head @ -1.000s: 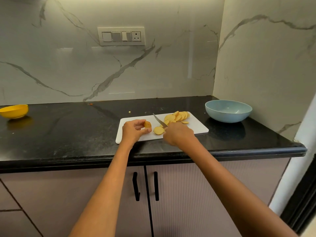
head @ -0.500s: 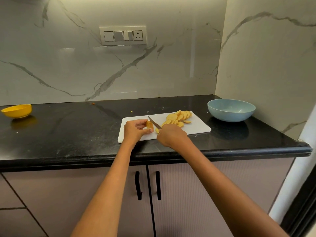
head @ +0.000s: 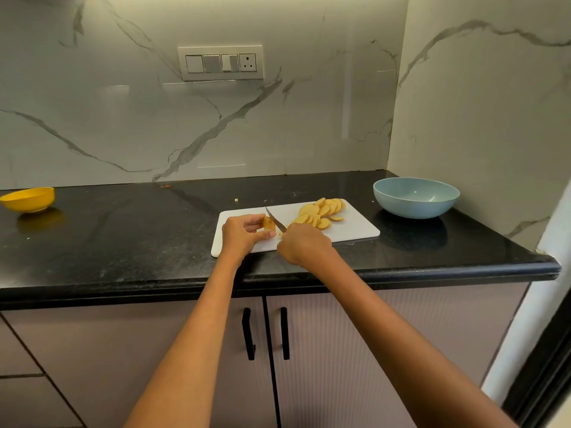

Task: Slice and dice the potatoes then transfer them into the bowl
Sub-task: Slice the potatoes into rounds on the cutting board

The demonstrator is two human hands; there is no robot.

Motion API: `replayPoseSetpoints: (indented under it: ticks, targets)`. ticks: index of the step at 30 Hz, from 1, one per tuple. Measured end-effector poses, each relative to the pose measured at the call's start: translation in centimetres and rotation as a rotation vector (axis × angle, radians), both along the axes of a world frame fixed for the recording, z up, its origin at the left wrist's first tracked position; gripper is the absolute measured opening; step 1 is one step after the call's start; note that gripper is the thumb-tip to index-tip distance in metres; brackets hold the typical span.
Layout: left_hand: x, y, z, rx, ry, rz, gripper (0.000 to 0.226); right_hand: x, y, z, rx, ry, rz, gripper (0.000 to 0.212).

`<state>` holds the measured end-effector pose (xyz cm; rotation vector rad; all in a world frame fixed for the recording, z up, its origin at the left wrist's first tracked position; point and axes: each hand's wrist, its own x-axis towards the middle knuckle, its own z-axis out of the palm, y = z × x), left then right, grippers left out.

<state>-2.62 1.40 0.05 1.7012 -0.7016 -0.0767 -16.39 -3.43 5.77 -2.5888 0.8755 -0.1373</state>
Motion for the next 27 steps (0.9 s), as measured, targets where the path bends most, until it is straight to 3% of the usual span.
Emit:
replayPoseSetpoints:
  ticks: [27]
  targets:
    - [0.2,-0.2,-0.1,-0.01,-0.02,0.044,0.052,1.8,-1.3,-0.5,0.059,0.196,0.112,0.032]
